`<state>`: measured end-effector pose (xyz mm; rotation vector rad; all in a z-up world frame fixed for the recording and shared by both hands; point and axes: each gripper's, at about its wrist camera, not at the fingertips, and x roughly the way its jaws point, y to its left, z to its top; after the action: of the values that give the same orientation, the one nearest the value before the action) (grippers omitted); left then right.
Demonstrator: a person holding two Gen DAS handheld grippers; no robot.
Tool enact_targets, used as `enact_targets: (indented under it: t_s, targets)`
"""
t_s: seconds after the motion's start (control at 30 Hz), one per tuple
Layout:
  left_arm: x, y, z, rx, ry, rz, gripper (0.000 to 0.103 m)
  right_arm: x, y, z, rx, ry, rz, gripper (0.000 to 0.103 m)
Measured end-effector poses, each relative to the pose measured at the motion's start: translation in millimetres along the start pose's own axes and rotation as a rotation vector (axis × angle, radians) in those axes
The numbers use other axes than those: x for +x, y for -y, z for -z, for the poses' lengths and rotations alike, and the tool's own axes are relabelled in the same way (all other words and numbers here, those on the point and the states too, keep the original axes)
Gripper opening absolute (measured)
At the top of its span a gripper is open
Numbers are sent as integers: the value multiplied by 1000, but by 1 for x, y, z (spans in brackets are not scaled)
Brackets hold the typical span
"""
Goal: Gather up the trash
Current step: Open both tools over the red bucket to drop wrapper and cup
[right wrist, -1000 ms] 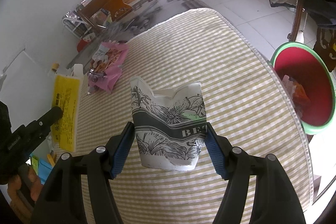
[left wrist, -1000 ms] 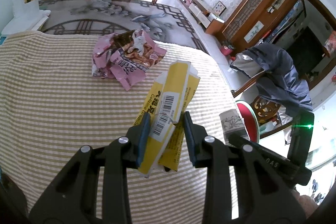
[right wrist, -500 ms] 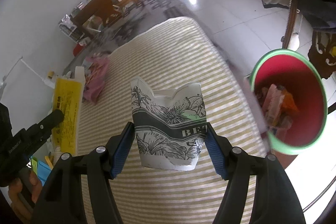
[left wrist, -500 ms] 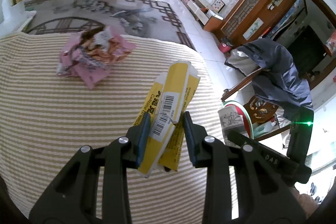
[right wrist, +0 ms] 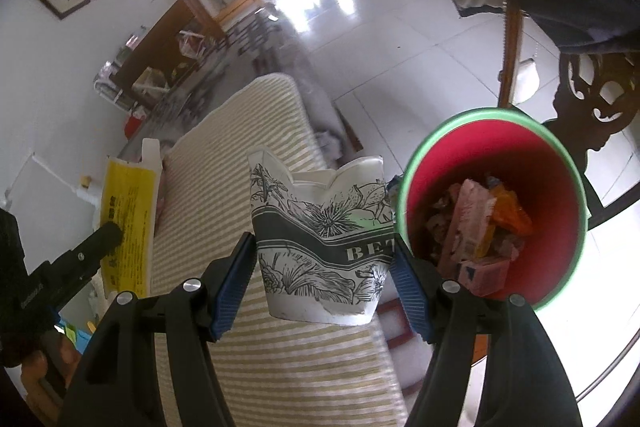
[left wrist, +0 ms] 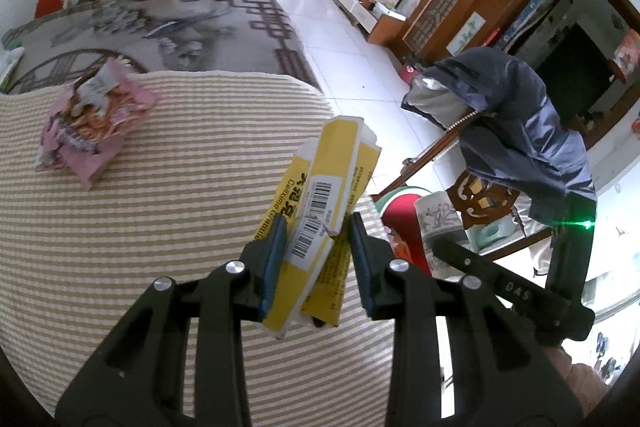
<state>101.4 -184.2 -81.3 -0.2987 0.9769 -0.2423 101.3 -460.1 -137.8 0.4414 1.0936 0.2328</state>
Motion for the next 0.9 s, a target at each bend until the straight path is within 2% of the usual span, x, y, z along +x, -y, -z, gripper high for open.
enact_targets:
  t_s: [0.3,0.5,0.8,0.83,0.87,0.9]
  targets:
    - [29,49,-2,56,-41,39,31,-23,54,-16,66,41,29,65]
    - [60,86,0,106,-102,79,31,-41,93,-21,129,66,56,65]
    - [89,140,2,192,-163,142,31,-55,122,-28,183,89,60,65]
    - [93,146,4,206,-181,149,35,-56,125,-28,188,91,60,66]
    - [95,148,5,209,-185,146,50,-56,127,-28,197,93,59,66]
    - [95,149,6,211,-181,142,58,-56,130,-28,211,93,55,66]
